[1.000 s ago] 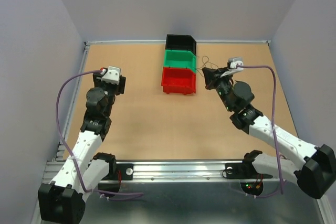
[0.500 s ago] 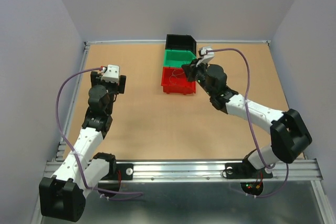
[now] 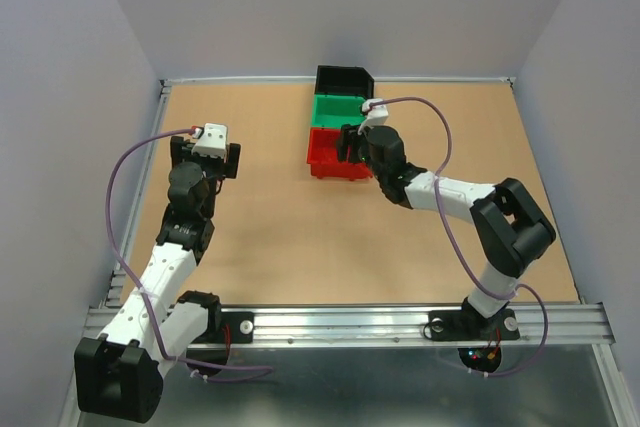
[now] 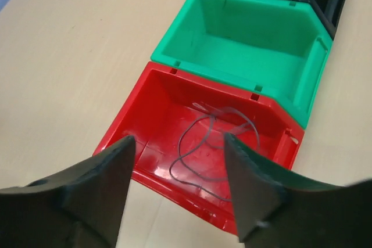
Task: Untangle the cables
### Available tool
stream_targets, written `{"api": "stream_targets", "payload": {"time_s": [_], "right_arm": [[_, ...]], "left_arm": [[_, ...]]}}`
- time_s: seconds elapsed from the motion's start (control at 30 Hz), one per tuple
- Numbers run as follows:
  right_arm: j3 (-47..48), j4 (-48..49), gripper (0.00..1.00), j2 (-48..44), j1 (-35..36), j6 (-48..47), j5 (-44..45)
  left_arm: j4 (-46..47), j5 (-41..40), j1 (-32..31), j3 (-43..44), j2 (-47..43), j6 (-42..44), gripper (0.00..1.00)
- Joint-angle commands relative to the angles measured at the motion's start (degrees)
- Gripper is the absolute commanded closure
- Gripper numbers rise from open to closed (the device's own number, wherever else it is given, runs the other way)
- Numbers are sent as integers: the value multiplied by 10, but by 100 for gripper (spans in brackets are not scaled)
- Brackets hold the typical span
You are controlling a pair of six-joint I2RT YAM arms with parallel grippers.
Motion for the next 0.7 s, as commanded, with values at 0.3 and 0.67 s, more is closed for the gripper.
{"api": "stream_targets", "payload": {"time_s": [0.3, 0.67], "right_arm": [[-75, 57, 15, -98, 2, 24, 9], [-184, 85, 13, -220, 2, 31, 0]], "left_arm": [[-158, -11, 1, 110, 52, 67, 1], [-237, -140, 0, 102, 214, 102, 1]]}}
